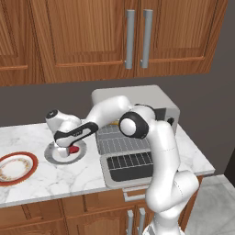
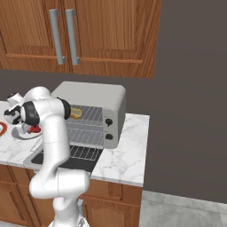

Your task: Open the toaster oven door. Place the hotdog bun on the top rack in the toaster oven and place the steak on the bottom rack.

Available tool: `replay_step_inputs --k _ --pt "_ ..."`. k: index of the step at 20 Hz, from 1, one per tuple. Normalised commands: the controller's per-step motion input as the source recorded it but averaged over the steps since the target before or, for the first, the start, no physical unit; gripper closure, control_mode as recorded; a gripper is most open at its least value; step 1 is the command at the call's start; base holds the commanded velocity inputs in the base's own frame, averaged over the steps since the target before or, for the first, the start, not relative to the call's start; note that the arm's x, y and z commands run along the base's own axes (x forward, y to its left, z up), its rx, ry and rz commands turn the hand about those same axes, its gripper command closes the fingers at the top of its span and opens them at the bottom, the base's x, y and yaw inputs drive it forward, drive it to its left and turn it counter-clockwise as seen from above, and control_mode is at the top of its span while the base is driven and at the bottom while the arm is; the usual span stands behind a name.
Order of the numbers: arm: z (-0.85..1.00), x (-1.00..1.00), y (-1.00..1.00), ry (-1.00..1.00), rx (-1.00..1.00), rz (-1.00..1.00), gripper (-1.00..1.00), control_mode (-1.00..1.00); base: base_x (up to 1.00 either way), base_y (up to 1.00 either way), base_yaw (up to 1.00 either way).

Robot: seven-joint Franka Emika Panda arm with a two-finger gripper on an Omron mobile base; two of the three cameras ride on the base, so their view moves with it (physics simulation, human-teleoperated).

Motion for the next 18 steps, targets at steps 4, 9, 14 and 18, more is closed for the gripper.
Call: replay_step_inputs --k 4,9,14,18 --pt "-0.19 0.0 -0.33 0.0 0.02 0.0 -1.0 -1.0 0.0 0.0 0.0" --pt "-0.38 0.01 -0.28 0.01 0.02 0.0 -1.0 -1.0 0.0 0.0 0.0" --pt "-0.34 0.0 -0.39 -0.02 0.05 0.0 -1.0 -1.0 0.0 0.0 0.0" --pt "-0.7 0.02 -0.2 0.0 0.0 0.0 -1.0 -1.0 0.0 0.0 0.0"
